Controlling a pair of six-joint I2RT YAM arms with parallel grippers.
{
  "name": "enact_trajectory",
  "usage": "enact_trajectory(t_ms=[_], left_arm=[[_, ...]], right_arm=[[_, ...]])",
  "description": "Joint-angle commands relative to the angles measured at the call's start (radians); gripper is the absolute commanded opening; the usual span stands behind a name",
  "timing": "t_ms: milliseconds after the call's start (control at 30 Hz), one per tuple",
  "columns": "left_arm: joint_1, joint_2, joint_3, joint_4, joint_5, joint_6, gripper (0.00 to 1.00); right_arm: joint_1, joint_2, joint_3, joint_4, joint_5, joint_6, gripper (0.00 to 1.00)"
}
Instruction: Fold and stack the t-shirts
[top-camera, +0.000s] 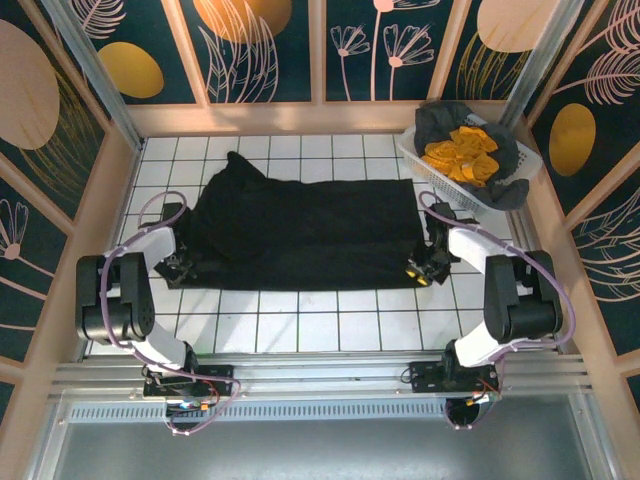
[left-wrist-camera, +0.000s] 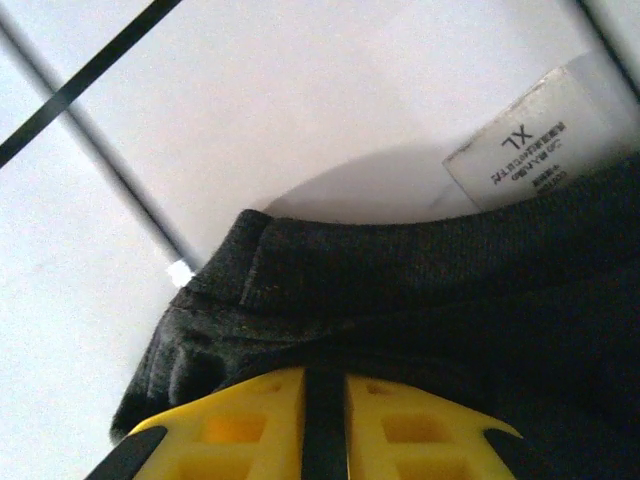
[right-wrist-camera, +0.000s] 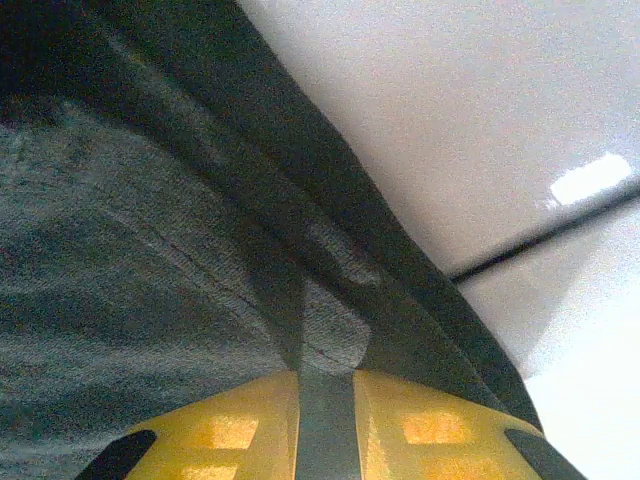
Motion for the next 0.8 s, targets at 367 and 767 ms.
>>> enact_trajectory(t_ms=[367,767], left_arm=[[-0.130,-0.023,0.321,-0.190,0.144,-0.105,0.50],[-0.282,-0.017,0.146,-0.035,0.360,-0.321,0.54]], right_arm=[[0.108,-0.196,0.140,0.260,-0.302,-0.180,0.53],[0.163,-0.130,0.151,0.425,-0.426,-0.112,0.56]])
